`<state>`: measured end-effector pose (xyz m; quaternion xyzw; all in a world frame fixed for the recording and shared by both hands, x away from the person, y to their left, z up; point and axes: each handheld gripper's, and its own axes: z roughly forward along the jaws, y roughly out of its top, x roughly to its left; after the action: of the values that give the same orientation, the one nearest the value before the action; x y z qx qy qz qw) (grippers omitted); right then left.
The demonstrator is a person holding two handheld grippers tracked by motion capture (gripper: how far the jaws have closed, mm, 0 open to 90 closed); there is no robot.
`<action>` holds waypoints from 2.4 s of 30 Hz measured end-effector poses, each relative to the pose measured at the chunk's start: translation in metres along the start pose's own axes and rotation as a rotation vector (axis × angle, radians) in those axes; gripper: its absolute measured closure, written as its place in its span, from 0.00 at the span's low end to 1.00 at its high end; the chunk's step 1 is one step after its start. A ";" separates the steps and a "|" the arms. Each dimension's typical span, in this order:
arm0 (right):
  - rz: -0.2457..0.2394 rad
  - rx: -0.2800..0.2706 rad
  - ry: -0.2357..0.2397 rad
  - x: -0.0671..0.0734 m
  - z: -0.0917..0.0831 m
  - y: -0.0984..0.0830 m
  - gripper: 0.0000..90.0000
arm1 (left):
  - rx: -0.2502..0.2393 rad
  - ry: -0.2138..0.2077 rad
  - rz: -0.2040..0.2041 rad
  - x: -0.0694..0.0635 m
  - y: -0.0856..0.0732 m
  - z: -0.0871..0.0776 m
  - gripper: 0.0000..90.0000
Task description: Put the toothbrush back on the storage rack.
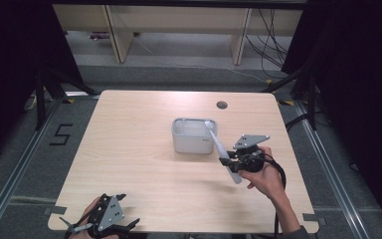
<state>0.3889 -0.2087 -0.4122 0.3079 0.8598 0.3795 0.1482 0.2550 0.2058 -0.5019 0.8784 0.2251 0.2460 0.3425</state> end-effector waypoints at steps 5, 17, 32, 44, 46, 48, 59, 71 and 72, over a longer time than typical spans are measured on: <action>0.030 -0.058 0.000 -0.003 0.004 0.000 0.74 | -0.004 -0.001 -0.004 0.000 0.000 0.000 0.17; 0.040 -0.191 -0.023 0.000 0.008 0.015 0.74 | 0.000 0.007 -0.006 0.000 0.000 0.000 0.17; 0.048 -0.280 -0.008 -0.005 0.016 0.042 0.74 | 0.013 -0.009 0.004 0.002 -0.001 -0.001 0.17; 0.071 -0.339 -0.016 -0.010 0.019 0.070 0.74 | 0.015 -0.011 0.008 0.003 -0.001 -0.001 0.17; 0.061 -0.358 -0.024 -0.011 0.020 0.073 0.74 | 0.010 -0.009 0.000 0.002 -0.001 -0.001 0.17; 0.067 -0.367 -0.019 -0.012 0.019 0.076 0.74 | 0.004 -0.011 -0.006 0.002 -0.001 0.000 0.17; 0.064 -0.388 -0.020 -0.011 0.023 0.097 0.74 | 0.006 -0.014 -0.005 0.002 -0.001 0.000 0.17; 0.061 -0.385 -0.039 -0.016 0.037 0.120 0.74 | 0.004 -0.012 -0.003 0.002 -0.001 0.000 0.17; 0.059 -0.382 -0.044 -0.018 0.040 0.122 0.74 | 0.002 -0.009 -0.005 0.002 -0.001 0.000 0.17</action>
<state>0.4729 -0.1340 -0.3479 0.3077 0.7593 0.5330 0.2115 0.2565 0.2075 -0.5022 0.8792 0.2262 0.2410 0.3432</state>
